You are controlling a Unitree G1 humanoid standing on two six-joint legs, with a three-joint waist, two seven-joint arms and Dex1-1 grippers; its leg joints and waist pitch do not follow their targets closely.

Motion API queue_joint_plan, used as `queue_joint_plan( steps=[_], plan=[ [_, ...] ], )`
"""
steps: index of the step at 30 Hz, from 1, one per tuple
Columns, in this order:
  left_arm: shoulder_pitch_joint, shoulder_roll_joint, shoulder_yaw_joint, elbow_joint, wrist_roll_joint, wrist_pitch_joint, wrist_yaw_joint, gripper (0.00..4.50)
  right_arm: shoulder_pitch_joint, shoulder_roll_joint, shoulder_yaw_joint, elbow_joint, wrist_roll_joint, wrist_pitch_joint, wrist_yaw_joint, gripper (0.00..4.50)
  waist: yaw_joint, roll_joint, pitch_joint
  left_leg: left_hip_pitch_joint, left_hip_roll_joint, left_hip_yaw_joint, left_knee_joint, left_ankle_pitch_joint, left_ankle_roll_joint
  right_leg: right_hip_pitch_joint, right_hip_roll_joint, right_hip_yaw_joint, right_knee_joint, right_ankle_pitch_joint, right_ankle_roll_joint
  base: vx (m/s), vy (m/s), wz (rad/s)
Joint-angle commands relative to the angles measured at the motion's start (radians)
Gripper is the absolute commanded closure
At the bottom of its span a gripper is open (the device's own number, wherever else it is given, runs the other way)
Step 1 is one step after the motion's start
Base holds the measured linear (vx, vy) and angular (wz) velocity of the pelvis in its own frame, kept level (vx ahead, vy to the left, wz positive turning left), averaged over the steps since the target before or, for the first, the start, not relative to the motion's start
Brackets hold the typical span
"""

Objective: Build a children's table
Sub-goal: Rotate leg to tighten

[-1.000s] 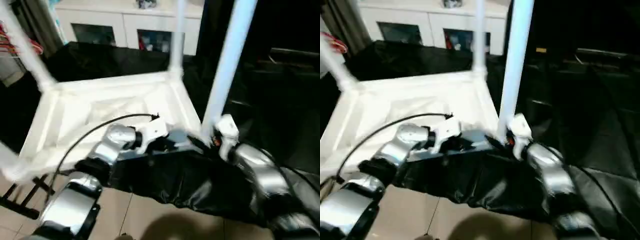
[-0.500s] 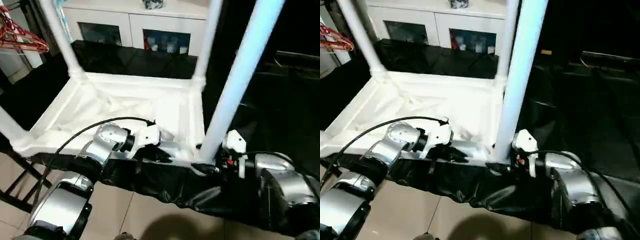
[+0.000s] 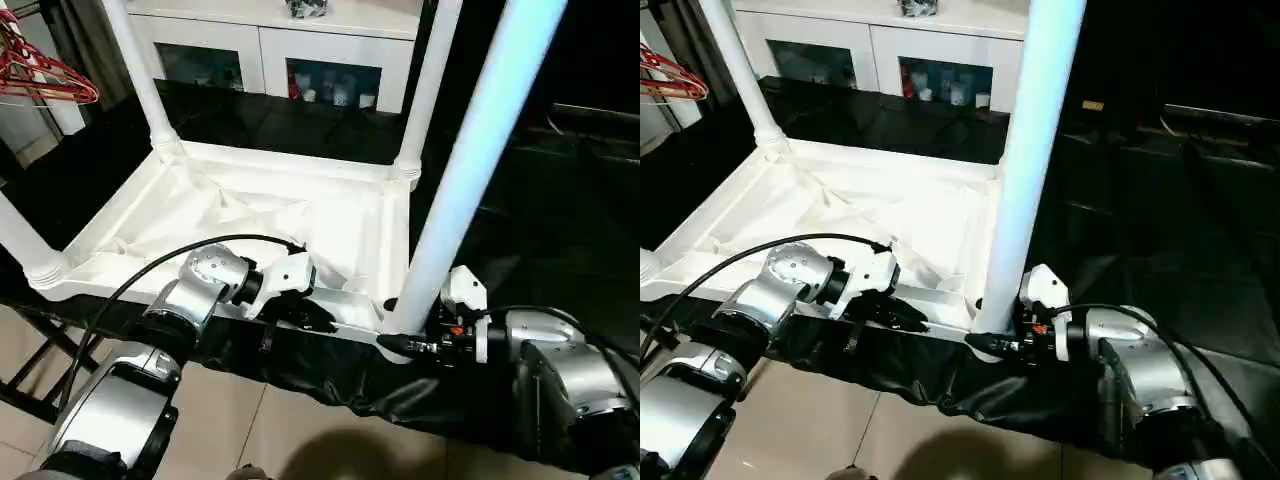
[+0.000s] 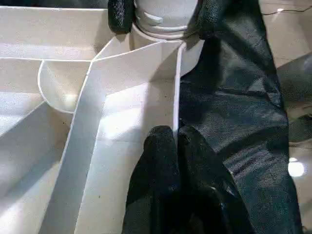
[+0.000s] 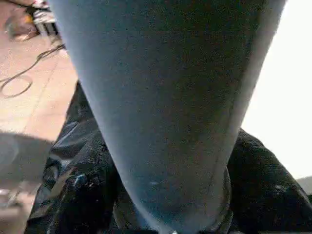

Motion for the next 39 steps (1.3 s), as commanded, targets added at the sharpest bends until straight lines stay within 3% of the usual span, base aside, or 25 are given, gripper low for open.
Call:
queue_joint_plan(
  steps=[1, 3, 4, 6, 8, 11, 18, 21, 22, 25, 26, 29, 37, 39],
  plan=[
    [-0.021, -0.037, 0.032, -0.011, -0.004, 0.013, 0.149, 4.50, 0.005, 0.061, 0.071, 0.017, -0.023, -0.015, -0.023, 1.86, -0.001, -0.016, -0.055, -0.004, 0.004, 0.009, -0.063, -0.213, 0.046, 0.052, -0.048, 0.031, -0.070, -0.257, -0.195, 0.000, 0.000, 0.00],
    [-0.024, -0.046, 0.033, -0.010, 0.005, 0.020, 0.186, 4.50, -0.012, 0.088, 0.058, 0.057, -0.048, -0.018, -0.101, 1.87, -0.005, -0.016, -0.052, -0.002, 0.004, 0.007, -0.067, -0.237, 0.034, 0.049, -0.049, 0.032, -0.077, -0.323, -0.172, 0.000, 0.000, 0.00],
    [-0.028, -0.065, 0.036, -0.007, 0.018, 0.034, 0.247, 4.50, -0.044, 0.134, 0.034, 0.127, -0.084, -0.011, -0.241, 1.87, -0.012, -0.016, -0.051, -0.003, 0.002, 0.004, -0.071, -0.248, 0.019, 0.049, -0.050, 0.031, -0.079, -0.361, -0.160, 0.000, 0.000, 0.00],
    [-0.033, -0.086, 0.040, -0.002, 0.024, 0.048, 0.294, 4.50, -0.068, 0.166, 0.017, 0.173, -0.100, -0.002, -0.322, 1.87, -0.024, -0.016, -0.049, -0.004, -0.003, -0.001, -0.076, -0.270, -0.004, 0.051, -0.050, 0.025, -0.087, -0.434, -0.132, 0.000, 0.000, 0.00],
    [-0.036, -0.114, 0.043, -0.001, 0.027, 0.063, 0.337, 4.50, -0.099, 0.207, 0.000, 0.225, -0.114, 0.016, -0.415, 1.87, -0.033, -0.016, -0.050, 0.002, -0.003, 0.001, -0.074, -0.285, -0.002, 0.043, -0.049, 0.029, -0.094, -0.454, -0.124, 0.000, 0.000, 0.00],
    [-0.041, -0.163, 0.041, -0.004, 0.036, 0.081, 0.418, 4.50, -0.162, 0.287, -0.037, 0.316, -0.120, 0.021, -0.572, 1.87, -0.044, -0.015, -0.051, 0.000, -0.005, 0.000, -0.074, -0.279, 0.003, 0.043, -0.046, 0.030, -0.091, -0.418, -0.140, 0.000, 0.000, 0.00],
    [-0.060, -0.234, 0.045, 0.006, 0.066, 0.117, 0.574, 4.50, -0.265, 0.385, -0.079, 0.468, -0.167, -0.011, -0.828, 1.87, -0.048, -0.009, -0.059, 0.000, -0.004, 0.004, -0.068, -0.229, 0.009, 0.046, -0.041, 0.032, -0.073, -0.244, -0.188, 0.000, 0.000, 0.00],
    [-0.059, -0.244, 0.040, 0.002, 0.073, 0.116, 0.592, 4.50, -0.276, 0.395, -0.064, 0.491, -0.195, -0.051, -0.841, 1.87, -0.048, -0.011, -0.060, -0.006, -0.006, 0.004, -0.066, -0.203, 0.021, 0.052, -0.040, 0.032, -0.069, -0.197, -0.195, 0.000, 0.000, 0.00],
    [-0.052, -0.240, 0.031, -0.005, 0.074, 0.108, 0.575, 4.50, -0.270, 0.388, -0.057, 0.490, -0.200, -0.085, -0.814, 1.31, -0.046, -0.010, -0.061, -0.005, -0.006, 0.005, -0.065, -0.202, 0.028, 0.052, -0.041, 0.032, -0.068, -0.188, -0.197, 0.000, 0.000, 0.00],
    [-0.040, -0.222, 0.019, -0.012, 0.075, 0.079, 0.536, 4.50, -0.259, 0.368, -0.065, 0.476, -0.182, -0.094, -0.755, 1.15, -0.043, -0.010, -0.059, -0.004, -0.006, 0.006, -0.065, -0.219, 0.039, 0.053, -0.040, 0.032, -0.071, -0.203, -0.196, 0.000, 0.000, 0.00],
    [-0.035, -0.215, 0.016, -0.013, 0.077, 0.073, 0.527, 4.50, -0.258, 0.358, -0.064, 0.480, -0.184, -0.105, -0.742, 1.15, -0.043, -0.005, -0.060, -0.003, -0.005, 0.006, -0.065, -0.221, 0.038, 0.052, -0.041, 0.033, -0.070, -0.200, -0.197, 0.000, 0.000, 0.00],
    [-0.028, -0.199, 0.010, -0.014, 0.081, 0.066, 0.508, 4.50, -0.258, 0.336, -0.061, 0.486, -0.187, -0.131, -0.716, 0.70, -0.042, -0.006, -0.060, -0.003, -0.005, 0.005, -0.066, -0.224, 0.040, 0.053, -0.041, 0.032, -0.070, -0.190, -0.203, 0.000, 0.000, 0.00],
    [-0.024, -0.144, 0.005, -0.016, 0.068, 0.025, 0.390, 4.50, -0.199, 0.237, -0.028, 0.400, -0.170, -0.182, -0.469, 0.61, -0.032, -0.006, -0.061, -0.004, 0.000, 0.008, -0.062, -0.215, 0.068, 0.057, -0.039, 0.031, -0.062, -0.127, -0.233, 0.000, 0.000, 0.00],
    [-0.022, -0.129, 0.005, -0.020, 0.058, 0.014, 0.348, 4.50, -0.171, 0.207, -0.013, 0.348, -0.149, -0.179, -0.378, 0.61, -0.028, -0.008, -0.058, -0.005, 0.000, 0.010, -0.062, -0.227, 0.071, 0.059, -0.038, 0.029, -0.067, -0.155, -0.224, 0.000, 0.000, 0.00]
  ],
)
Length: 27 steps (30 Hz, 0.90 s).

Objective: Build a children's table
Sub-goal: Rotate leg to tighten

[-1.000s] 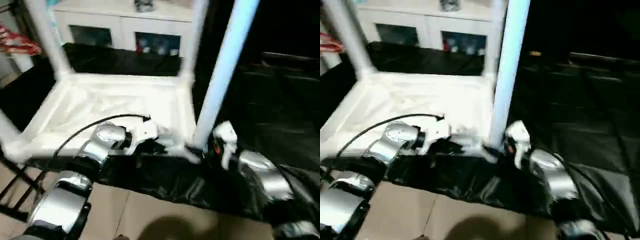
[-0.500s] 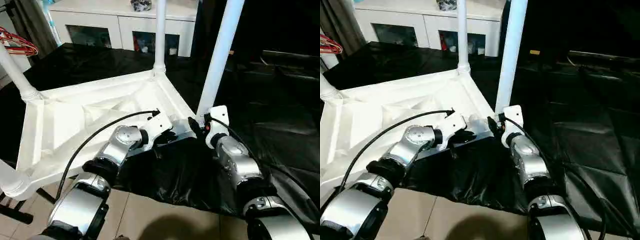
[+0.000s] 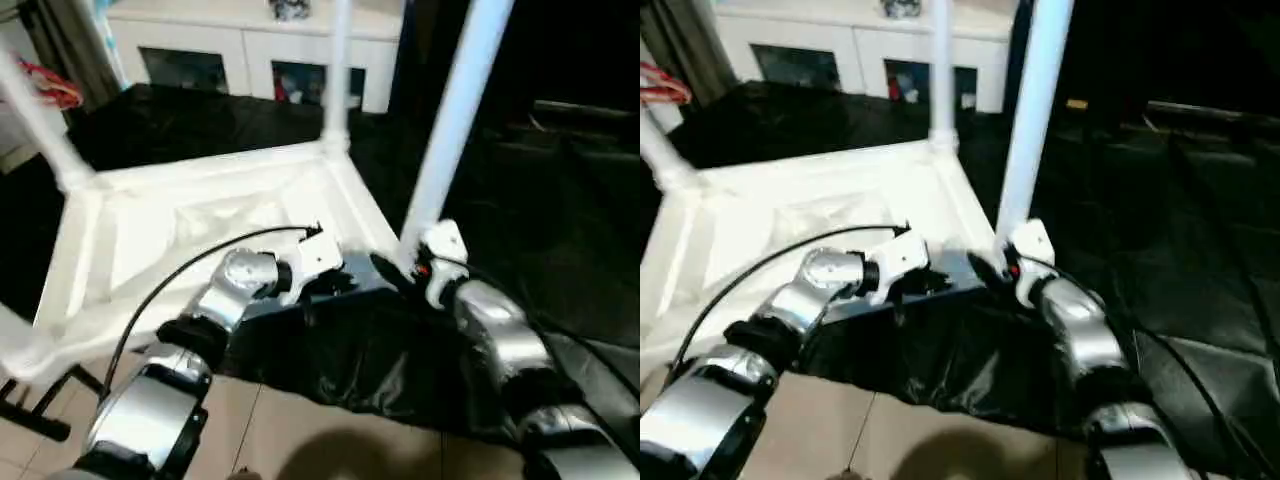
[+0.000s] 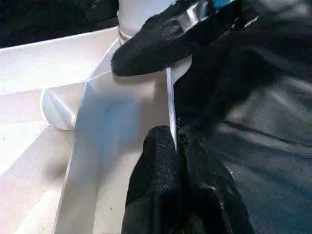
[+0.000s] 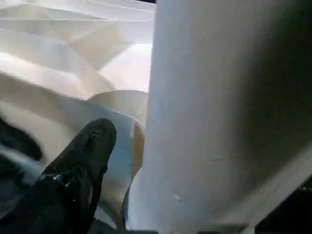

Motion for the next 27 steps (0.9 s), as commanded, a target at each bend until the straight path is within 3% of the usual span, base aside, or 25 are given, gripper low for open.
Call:
queue_joint_plan(
  steps=[1, 6, 12, 17, 27],
  plan=[
    [-0.012, -0.015, -0.022, -0.042, -0.015, -0.036, -0.039, 4.50, 0.035, 0.013, 0.088, -0.032, 0.006, 0.021, 0.128, 0.61, 0.002, -0.007, -0.055, -0.006, 0.002, 0.011, -0.062, -0.234, 0.073, 0.059, -0.040, 0.030, -0.064, -0.180, -0.217, 0.000, 0.000, 0.00],
    [-0.014, 0.023, -0.023, -0.043, -0.035, -0.054, -0.128, 4.50, 0.102, -0.075, 0.123, -0.161, 0.069, 0.047, 0.340, 0.61, 0.019, -0.009, -0.054, -0.001, 0.007, 0.011, -0.062, -0.242, 0.074, 0.056, -0.041, 0.031, -0.068, -0.211, -0.210, 0.000, 0.000, 0.00],
    [-0.018, 0.061, -0.027, -0.029, -0.037, -0.080, -0.200, 4.50, 0.156, -0.152, 0.151, -0.266, 0.113, 0.090, 0.500, 0.61, 0.028, -0.009, -0.057, -0.002, 0.007, 0.011, -0.058, -0.222, 0.079, 0.056, -0.040, 0.030, -0.059, -0.142, -0.232, 0.000, 0.000, 0.00],
    [-0.012, 0.087, -0.030, -0.035, -0.054, -0.077, -0.269, 4.50, 0.179, -0.184, 0.171, -0.334, 0.150, 0.177, 0.581, 1.03, 0.033, -0.010, -0.056, -0.002, 0.007, 0.010, -0.060, -0.226, 0.072, 0.057, -0.042, 0.031, -0.061, -0.178, -0.221, 0.000, 0.000, 0.00],
    [-0.003, 0.106, -0.031, -0.039, -0.064, -0.081, -0.327, 4.50, 0.201, -0.199, 0.185, -0.389, 0.171, 0.247, 0.623, 1.86, 0.040, -0.011, -0.057, -0.002, 0.008, 0.010, -0.059, -0.215, 0.058, 0.055, -0.043, 0.031, -0.060, -0.175, -0.216, 0.000, 0.000, 0.00]
  ],
)
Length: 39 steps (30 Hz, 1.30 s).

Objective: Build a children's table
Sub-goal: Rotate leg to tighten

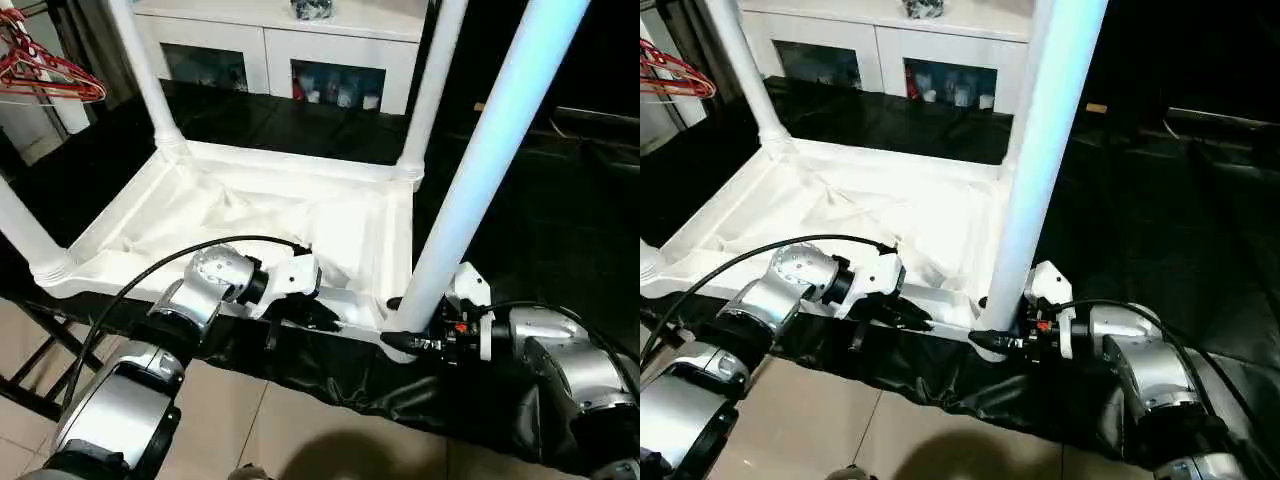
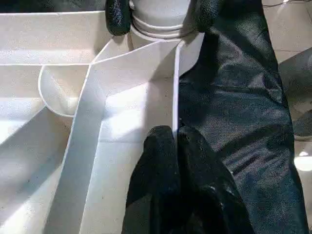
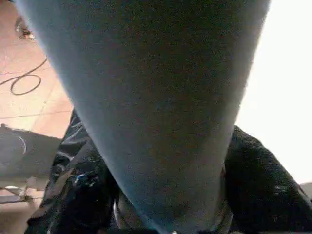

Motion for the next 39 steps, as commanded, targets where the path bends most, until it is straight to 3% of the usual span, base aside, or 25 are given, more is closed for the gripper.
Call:
queue_joint_plan(
  steps=[1, 7, 11, 15, 16, 17, 18, 20, 22, 24, 27, 30, 32, 34, 37, 39],
  plan=[
    [-0.009, 0.001, 0.015, -0.016, -0.011, 0.008, 0.045, 4.50, 0.029, 0.019, 0.086, -0.043, 0.013, 0.021, 0.083, 1.88, -0.003, -0.011, -0.058, -0.003, 0.006, 0.009, -0.060, -0.213, 0.058, 0.056, -0.043, 0.032, -0.060, -0.173, -0.218, 0.000, 0.000, 0.00],
    [-0.025, -0.020, 0.028, 0.015, 0.009, 0.010, 0.158, 4.50, 0.036, 0.050, 0.070, -0.035, 0.001, 0.028, 0.012, 1.93, -0.001, -0.010, -0.056, -0.002, 0.005, 0.010, -0.061, -0.219, 0.053, 0.054, -0.043, 0.032, -0.063, -0.195, -0.210, 0.000, 0.000, 0.00],
    [-0.043, -0.061, 0.042, 0.034, 0.024, 0.041, 0.272, 4.50, 0.016, 0.116, 0.040, 0.025, -0.040, 0.021, -0.147, 1.94, -0.005, -0.012, -0.049, 0.002, 0.003, 0.008, -0.069, -0.276, 0.030, 0.049, -0.046, 0.031, -0.080, -0.350, -0.165, 0.000, 0.000, 0.00],
    [-0.056, -0.101, 0.050, 0.040, 0.029, 0.075, 0.353, 4.50, -0.019, 0.171, 0.027, 0.104, -0.098, 0.019, -0.306, 1.95, -0.020, -0.014, -0.044, 0.004, -0.002, 0.002, -0.075, -0.307, 0.010, 0.043, -0.049, 0.029, -0.098, -0.498, -0.109, 0.000, 0.000, 0.00],
    [-0.057, -0.104, 0.051, 0.041, 0.029, 0.078, 0.359, 4.50, -0.023, 0.175, 0.027, 0.111, -0.103, 0.021, -0.320, 1.95, -0.025, -0.012, -0.044, 0.007, -0.002, 0.002, -0.074, -0.315, 0.012, 0.038, -0.049, 0.030, -0.099, -0.508, -0.106, 0.000, 0.000, 0.00],
    [-0.062, -0.146, 0.050, 0.037, 0.036, 0.100, 0.418, 4.50, -0.071, 0.236, 0.005, 0.198, -0.136, 0.031, -0.476, 1.95, -0.028, -0.012, -0.044, 0.005, -0.003, 0.001, -0.075, -0.319, 0.013, 0.040, -0.049, 0.029, -0.100, -0.512, -0.105, 0.000, 0.000, 0.00],
    [-0.062, -0.147, 0.050, 0.037, 0.036, 0.101, 0.420, 4.50, -0.072, 0.238, 0.004, 0.200, -0.136, 0.031, -0.480, 1.96, -0.037, -0.008, -0.045, 0.001, -0.003, -0.002, -0.077, -0.320, 0.000, 0.039, -0.048, 0.028, -0.095, -0.508, -0.110, 0.000, 0.000, 0.00],
    [-0.064, -0.161, 0.049, 0.035, 0.038, 0.110, 0.438, 4.50, -0.089, 0.261, -0.006, 0.228, -0.141, 0.036, -0.533, 1.96, -0.045, -0.011, -0.045, 0.003, -0.006, -0.004, -0.077, -0.331, -0.001, 0.039, -0.047, 0.025, -0.102, -0.526, -0.098, 0.000, 0.000, 0.00],
    [-0.068, -0.179, 0.049, 0.036, 0.044, 0.121, 0.475, 4.50, -0.115, 0.294, -0.027, 0.268, -0.148, 0.039, -0.617, 1.96, -0.054, -0.010, -0.046, 0.003, -0.007, -0.003, -0.076, -0.325, 0.009, 0.038, -0.045, 0.029, -0.099, -0.478, -0.115, 0.000, 0.000, 0.00],
    [-0.080, -0.228, 0.054, 0.046, 0.056, 0.152, 0.570, 4.50, -0.191, 0.366, -0.086, 0.387, -0.155, 0.042, -0.839, 1.96, -0.058, -0.008, -0.048, 0.000, -0.006, -0.001, -0.076, -0.309, 0.007, 0.038, -0.045, 0.031, -0.095, -0.445, -0.128, 0.000, 0.000, 0.00],
    [-0.086, -0.262, 0.057, 0.051, 0.065, 0.170, 0.637, 4.50, -0.246, 0.407, -0.105, 0.477, -0.178, -0.002, -0.961, 1.96, -0.061, -0.006, -0.051, 0.002, -0.007, 0.000, -0.074, -0.291, -0.001, 0.038, -0.045, 0.031, -0.090, -0.400, -0.144, 0.000, 0.000, 0.00],
    [-0.079, -0.262, 0.049, 0.039, 0.073, 0.162, 0.632, 4.50, -0.266, 0.418, -0.111, 0.510, -0.187, -0.054, -0.948, 1.96, -0.058, -0.007, -0.057, -0.005, -0.007, 0.002, -0.068, -0.241, 0.021, 0.047, -0.043, 0.033, -0.078, -0.284, -0.166, 0.000, 0.000, 0.00],
    [-0.077, -0.260, 0.049, 0.037, 0.073, 0.160, 0.626, 4.50, -0.267, 0.418, -0.114, 0.509, -0.182, -0.056, -0.936, 1.40, -0.055, -0.008, -0.060, -0.009, -0.008, 0.004, -0.065, -0.204, 0.035, 0.053, -0.041, 0.033, -0.069, -0.203, -0.184, 0.052, 0.002, 0.00],
    [-0.071, -0.251, 0.048, 0.032, 0.068, 0.154, 0.612, 4.50, -0.264, 0.417, -0.125, 0.502, -0.157, -0.052, -0.898, 1.24, -0.055, -0.006, -0.062, -0.009, -0.007, 0.005, -0.061, -0.174, 0.050, 0.056, -0.039, 0.033, -0.059, -0.112, -0.211, 0.025, 0.002, 0.00],
    [-0.056, -0.231, 0.045, 0.024, 0.059, 0.134, 0.567, 4.50, -0.262, 0.403, -0.115, 0.501, -0.162, -0.074, -0.849, 0.88, -0.055, -0.006, -0.059, -0.007, -0.008, 0.006, -0.062, -0.191, 0.058, 0.057, -0.040, 0.032, -0.061, -0.121, -0.221, 0.000, 0.000, 0.00],
    [-0.045, -0.216, 0.043, 0.016, 0.055, 0.127, 0.536, 4.50, -0.260, 0.392, -0.104, 0.503, -0.168, -0.097, -0.818, 0.78, -0.057, -0.006, -0.057, -0.006, -0.007, 0.006, -0.066, -0.221, 0.051, 0.057, -0.042, 0.033, -0.068, -0.181, -0.212, 0.000, 0.000, 0.00]
  ],
)
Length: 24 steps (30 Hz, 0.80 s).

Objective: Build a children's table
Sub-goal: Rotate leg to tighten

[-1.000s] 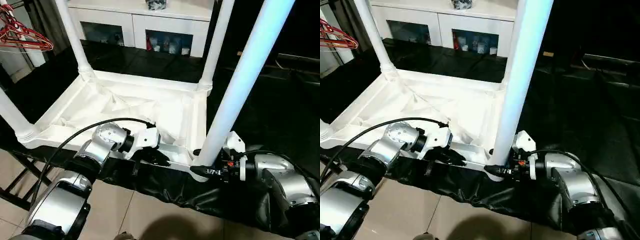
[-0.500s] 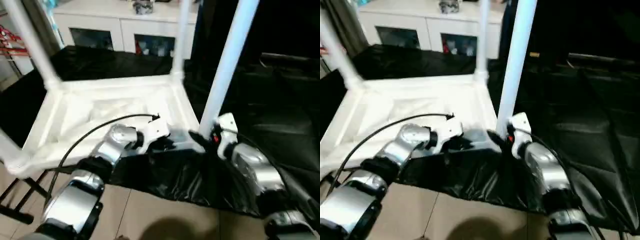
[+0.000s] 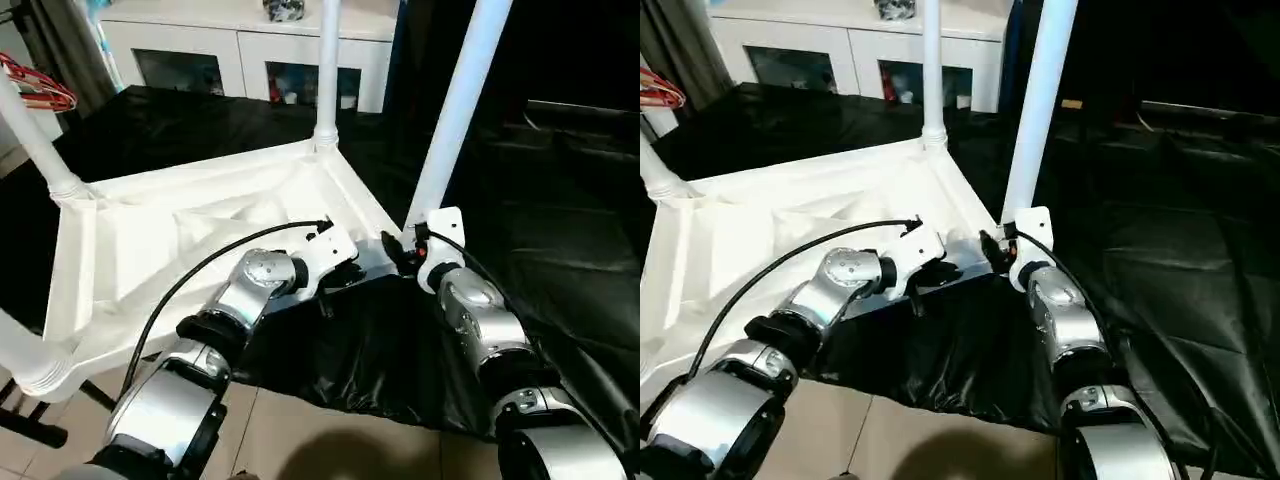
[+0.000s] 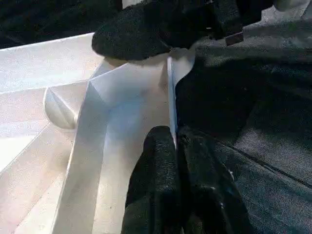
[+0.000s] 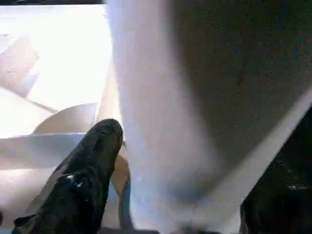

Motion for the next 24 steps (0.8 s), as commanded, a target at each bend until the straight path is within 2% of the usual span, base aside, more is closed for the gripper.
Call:
queue_joint_plan(
  steps=[1, 5, 10, 17, 19, 22, 24],
  plan=[
    [0.004, -0.016, -0.017, -0.058, -0.027, -0.053, -0.053, 4.50, 0.040, 0.034, 0.094, 0.040, -0.003, 0.006, 0.132, 0.78, 0.003, -0.009, -0.054, -0.007, 0.000, 0.008, -0.063, -0.234, 0.050, 0.056, -0.044, 0.030, -0.070, -0.202, -0.210, 0.000, 0.000, 0.00],
    [0.012, 0.013, -0.017, -0.060, -0.031, -0.067, -0.091, 4.50, 0.080, -0.007, 0.129, -0.021, 0.007, -0.022, 0.262, 0.78, -0.001, -0.008, -0.054, -0.006, 0.002, 0.008, -0.063, -0.232, 0.056, 0.055, -0.042, 0.031, -0.069, -0.189, -0.213, 0.000, 0.000, 0.00],
    [0.015, 0.058, -0.016, -0.056, -0.037, -0.098, -0.162, 4.50, 0.153, -0.079, 0.164, -0.149, 0.044, -0.041, 0.475, 0.78, 0.008, -0.011, -0.053, -0.009, 0.005, 0.011, -0.061, -0.222, 0.079, 0.058, -0.040, 0.030, -0.067, -0.171, -0.217, 0.000, 0.000, 0.00],
    [0.025, 0.107, -0.008, -0.080, -0.085, -0.118, -0.304, 4.50, 0.226, -0.163, 0.186, -0.275, 0.112, -0.033, 0.704, 0.78, 0.018, -0.011, -0.051, -0.007, 0.009, 0.012, -0.063, -0.241, 0.073, 0.055, -0.042, 0.030, -0.070, -0.222, -0.217, 0.000, 0.000, 0.00],
    [0.026, 0.121, -0.007, -0.081, -0.093, -0.124, -0.343, 4.50, 0.247, -0.190, 0.193, -0.315, 0.125, -0.026, 0.756, 1.01, 0.021, -0.010, -0.053, -0.006, 0.010, 0.012, -0.061, -0.228, 0.077, 0.055, -0.041, 0.030, -0.067, -0.193, -0.222, 0.000, 0.000, 0.00],
    [0.025, 0.139, -0.009, -0.077, -0.101, -0.129, -0.390, 4.50, 0.265, -0.218, 0.197, -0.353, 0.130, -0.017, 0.800, 1.08, 0.025, -0.010, -0.054, -0.007, 0.010, 0.012, -0.058, -0.207, 0.080, 0.056, -0.040, 0.030, -0.062, -0.150, -0.233, 0.000, 0.000, 0.00],
    [0.023, 0.152, -0.011, -0.072, -0.100, -0.139, -0.418, 4.50, 0.271, -0.233, 0.197, -0.370, 0.130, -0.014, 0.823, 1.39, 0.029, -0.009, -0.054, -0.007, 0.010, 0.013, -0.058, -0.208, 0.082, 0.055, -0.041, 0.030, -0.062, -0.143, -0.236, 0.000, 0.000, 0.00]
  ],
)
